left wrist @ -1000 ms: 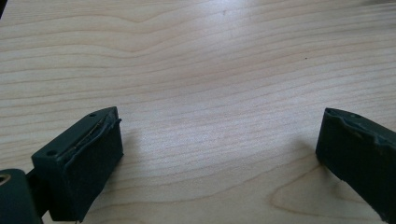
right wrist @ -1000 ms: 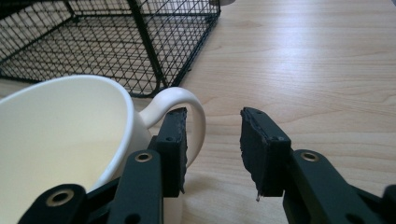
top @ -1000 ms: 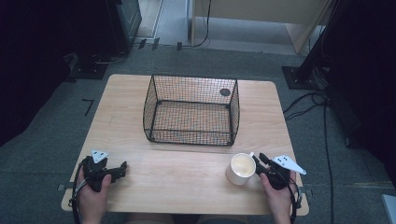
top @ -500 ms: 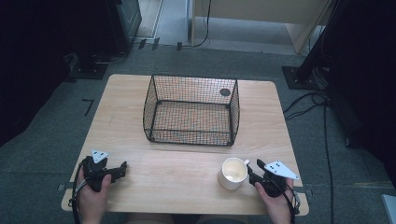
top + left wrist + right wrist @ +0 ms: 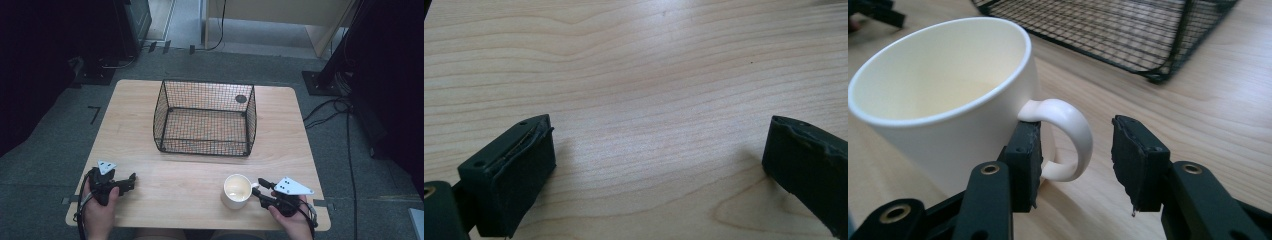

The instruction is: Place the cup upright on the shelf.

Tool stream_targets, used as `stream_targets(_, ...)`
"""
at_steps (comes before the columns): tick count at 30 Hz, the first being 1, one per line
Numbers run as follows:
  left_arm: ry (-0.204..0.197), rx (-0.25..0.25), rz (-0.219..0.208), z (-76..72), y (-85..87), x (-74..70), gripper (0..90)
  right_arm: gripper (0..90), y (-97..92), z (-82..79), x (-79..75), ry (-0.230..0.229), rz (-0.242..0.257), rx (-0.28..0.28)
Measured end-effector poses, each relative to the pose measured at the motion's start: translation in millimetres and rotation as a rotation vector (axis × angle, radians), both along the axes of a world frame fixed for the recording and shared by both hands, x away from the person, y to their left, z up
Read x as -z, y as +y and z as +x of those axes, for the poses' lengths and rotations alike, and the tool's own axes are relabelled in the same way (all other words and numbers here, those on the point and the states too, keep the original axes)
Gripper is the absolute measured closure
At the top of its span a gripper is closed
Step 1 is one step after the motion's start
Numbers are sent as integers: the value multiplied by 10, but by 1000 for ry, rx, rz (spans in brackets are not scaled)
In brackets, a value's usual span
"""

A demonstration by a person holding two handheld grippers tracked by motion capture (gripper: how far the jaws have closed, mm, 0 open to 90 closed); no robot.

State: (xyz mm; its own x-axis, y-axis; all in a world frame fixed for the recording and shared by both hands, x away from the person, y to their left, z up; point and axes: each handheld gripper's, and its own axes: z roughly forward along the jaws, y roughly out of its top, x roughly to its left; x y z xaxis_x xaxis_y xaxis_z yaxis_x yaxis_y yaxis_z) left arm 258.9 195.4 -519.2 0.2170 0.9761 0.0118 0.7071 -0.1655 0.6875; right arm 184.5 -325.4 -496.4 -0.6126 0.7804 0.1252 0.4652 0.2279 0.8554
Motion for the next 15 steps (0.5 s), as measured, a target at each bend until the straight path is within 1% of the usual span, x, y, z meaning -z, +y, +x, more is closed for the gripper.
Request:
stream_targets(6, 0, 0, 0, 0, 0, 0, 8, 529, 146, -36, -28, 6, -27, -116)
stream_targets(8, 0, 0, 0, 0, 0, 0, 8, 536, 182, -50, -42, 11, -26, -148)
stream_targets(13, 0, 0, 0, 0, 0, 0, 8, 592, 263, -68, -53, 26, -18, -224)
stream_targets(15, 0, 0, -1, 0, 0, 0, 8, 628, 299, -73, -60, 29, -18, -248)
